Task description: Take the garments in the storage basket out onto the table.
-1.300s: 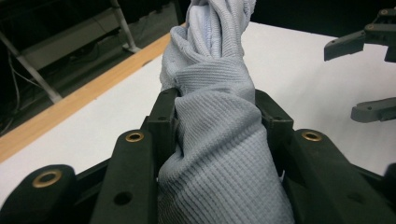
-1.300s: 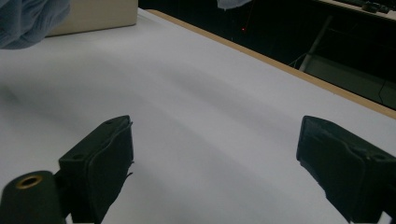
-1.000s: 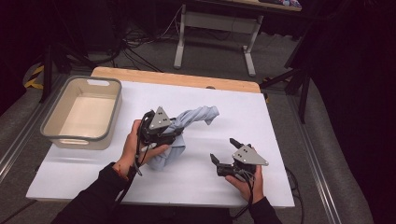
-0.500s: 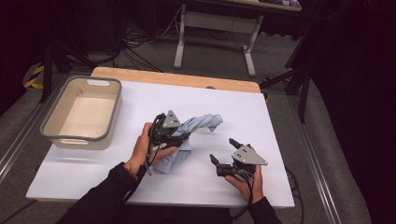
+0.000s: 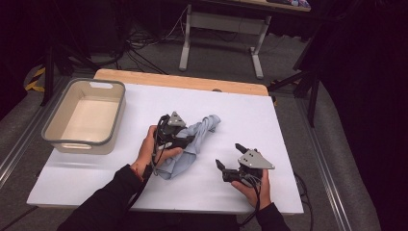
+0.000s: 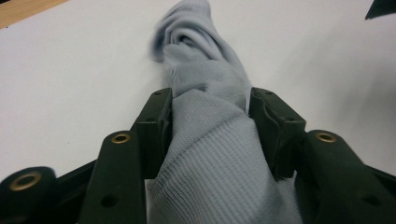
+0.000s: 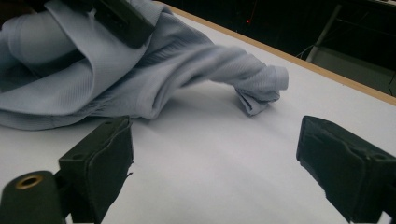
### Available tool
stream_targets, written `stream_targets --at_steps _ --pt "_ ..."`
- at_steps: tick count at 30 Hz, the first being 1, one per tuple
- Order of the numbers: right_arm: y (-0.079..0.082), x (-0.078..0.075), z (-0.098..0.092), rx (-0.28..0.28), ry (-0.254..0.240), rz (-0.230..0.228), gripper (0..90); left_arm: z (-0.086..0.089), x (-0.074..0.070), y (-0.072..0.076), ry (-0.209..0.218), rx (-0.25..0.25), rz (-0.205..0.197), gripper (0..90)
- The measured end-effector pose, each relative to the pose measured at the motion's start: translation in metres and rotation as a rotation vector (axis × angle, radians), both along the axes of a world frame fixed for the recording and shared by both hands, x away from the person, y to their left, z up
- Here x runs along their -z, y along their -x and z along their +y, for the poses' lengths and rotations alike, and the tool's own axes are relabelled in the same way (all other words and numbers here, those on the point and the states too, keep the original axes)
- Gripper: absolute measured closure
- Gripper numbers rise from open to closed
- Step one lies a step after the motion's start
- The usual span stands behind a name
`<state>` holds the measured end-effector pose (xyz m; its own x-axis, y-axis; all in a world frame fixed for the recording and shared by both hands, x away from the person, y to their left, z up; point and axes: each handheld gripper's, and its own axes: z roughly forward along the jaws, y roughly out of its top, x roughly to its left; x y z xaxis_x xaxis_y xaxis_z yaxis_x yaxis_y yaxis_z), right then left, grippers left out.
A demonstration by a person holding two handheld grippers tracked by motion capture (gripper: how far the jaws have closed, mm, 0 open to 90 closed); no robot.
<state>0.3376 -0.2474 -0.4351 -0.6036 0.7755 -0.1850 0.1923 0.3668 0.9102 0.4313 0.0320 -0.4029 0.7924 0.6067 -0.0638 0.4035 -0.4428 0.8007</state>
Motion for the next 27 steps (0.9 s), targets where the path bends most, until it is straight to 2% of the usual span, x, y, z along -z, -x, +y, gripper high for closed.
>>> stream_targets --at_steps 4,7,8,9,12,14,15,19,21,22,25,27 --pt "-0.001 0.001 0.002 -0.006 0.0 0.012 11.7 0.007 -0.003 0.0 -0.009 -0.008 -0.034 47.0" --pt "-0.002 0.001 0.003 -0.008 0.0 0.018 12.7 0.015 -0.008 0.002 0.001 -0.012 -0.052 43.6" --pt "-0.003 0.001 0.005 -0.012 0.002 0.027 13.6 0.022 -0.011 0.003 0.009 -0.012 -0.062 39.6" --pt "-0.003 0.001 0.006 -0.017 -0.001 0.033 14.6 0.026 -0.013 0.004 0.001 -0.01 -0.072 39.2" --pt "-0.005 0.001 0.009 -0.035 -0.008 0.047 17.1 0.034 -0.014 0.007 -0.001 0.0 -0.072 37.5" --pt "-0.007 0.0 0.012 -0.041 -0.004 0.054 18.6 0.04 -0.013 0.009 -0.017 0.016 -0.083 36.7" --pt "-0.01 -0.001 0.016 -0.088 -0.015 0.075 20.5 0.044 -0.011 0.011 -0.036 0.023 -0.089 36.7" --pt "-0.015 -0.002 0.023 -0.112 -0.02 0.102 24.5 0.054 -0.001 0.013 -0.084 0.048 -0.079 36.4" --pt "-0.02 -0.002 0.029 -0.133 -0.013 0.122 26.7 0.059 0.004 0.013 -0.089 0.054 -0.073 36.2" --pt "-0.024 -0.002 0.036 -0.143 0.006 0.132 28.2 0.061 0.006 0.013 -0.089 0.053 -0.075 35.1" --pt "-0.03 -0.001 0.043 -0.167 0.01 0.154 28.7 0.066 0.013 0.014 -0.11 0.038 -0.07 34.7" --pt "-0.038 0.0 0.055 -0.166 0.019 0.172 30.6 0.068 0.02 0.014 -0.118 0.038 -0.05 34.7"
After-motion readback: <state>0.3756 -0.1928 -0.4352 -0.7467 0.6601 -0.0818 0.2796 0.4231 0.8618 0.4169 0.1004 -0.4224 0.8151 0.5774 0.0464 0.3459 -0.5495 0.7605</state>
